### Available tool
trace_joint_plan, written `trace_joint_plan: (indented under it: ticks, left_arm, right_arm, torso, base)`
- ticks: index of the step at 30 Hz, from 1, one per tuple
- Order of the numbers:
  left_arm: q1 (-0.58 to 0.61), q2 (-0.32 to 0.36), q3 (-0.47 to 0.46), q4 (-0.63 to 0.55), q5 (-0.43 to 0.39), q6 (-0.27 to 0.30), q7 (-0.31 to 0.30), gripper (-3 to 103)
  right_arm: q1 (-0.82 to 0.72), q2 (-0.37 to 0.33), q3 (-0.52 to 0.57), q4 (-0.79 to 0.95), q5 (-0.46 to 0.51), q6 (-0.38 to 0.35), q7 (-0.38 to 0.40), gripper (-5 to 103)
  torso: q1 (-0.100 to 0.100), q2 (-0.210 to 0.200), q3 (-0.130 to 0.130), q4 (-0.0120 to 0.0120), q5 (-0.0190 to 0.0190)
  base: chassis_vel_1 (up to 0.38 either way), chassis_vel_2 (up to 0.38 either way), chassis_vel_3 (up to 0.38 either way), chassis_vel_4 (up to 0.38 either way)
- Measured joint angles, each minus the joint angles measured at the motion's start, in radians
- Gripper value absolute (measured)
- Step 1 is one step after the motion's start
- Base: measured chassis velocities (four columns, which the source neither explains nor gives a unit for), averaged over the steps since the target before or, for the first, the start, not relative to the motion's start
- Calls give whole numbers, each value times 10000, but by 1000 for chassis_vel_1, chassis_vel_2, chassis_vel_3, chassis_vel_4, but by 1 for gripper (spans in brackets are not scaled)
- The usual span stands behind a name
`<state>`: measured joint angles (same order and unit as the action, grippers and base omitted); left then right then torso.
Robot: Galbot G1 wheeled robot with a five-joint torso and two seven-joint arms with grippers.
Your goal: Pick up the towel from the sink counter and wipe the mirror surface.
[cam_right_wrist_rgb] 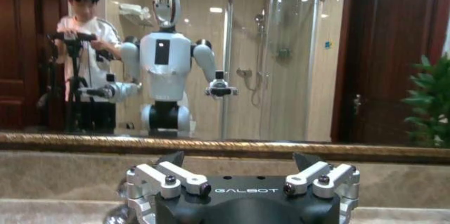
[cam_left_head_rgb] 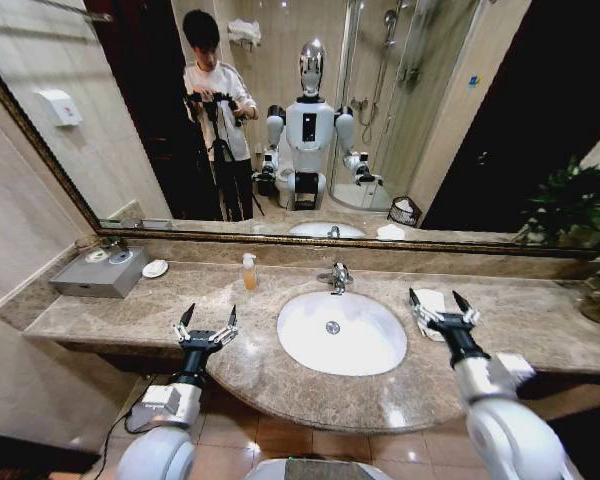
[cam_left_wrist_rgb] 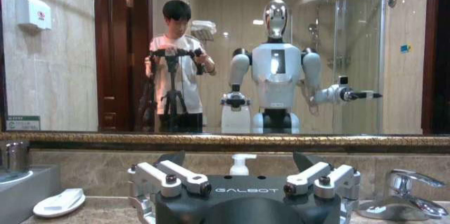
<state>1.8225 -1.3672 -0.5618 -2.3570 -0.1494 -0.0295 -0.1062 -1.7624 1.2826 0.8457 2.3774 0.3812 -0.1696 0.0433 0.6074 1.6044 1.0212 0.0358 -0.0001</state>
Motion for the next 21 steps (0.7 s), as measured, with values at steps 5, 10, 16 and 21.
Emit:
trace_joint_plan:
  ticks: [5, 10, 16, 21]
  left_arm:
    - [0, 0, 0, 0, 0, 0, 0, 100]
    - [0, 0, 0, 0, 0, 0, 0, 100]
    - [0, 0, 0, 0, 0, 0, 0, 100]
    - [0, 0, 0, 0, 0, 0, 0, 100]
  right_arm:
    - [-264, 80, 325, -170, -26, 278, -232, 100]
    - [-540, 62, 451, -430, -89, 517, -334, 100]
    - [-560, 14, 471, -662, -93, 830, -406, 100]
    - [-552, -37, 512, -733, -76, 1022, -521, 100]
  torso:
    - [1, 0, 1, 4, 2]
    - [3, -1, 2, 2, 0]
    - [1, 0, 1, 2, -1]
    - [1, 0, 1, 2, 2]
  base:
    - [0, 0, 0, 0]
    - [10, -4, -8, 7]
    - [45, -50, -44, 59]
    - [30, -86, -11, 87]
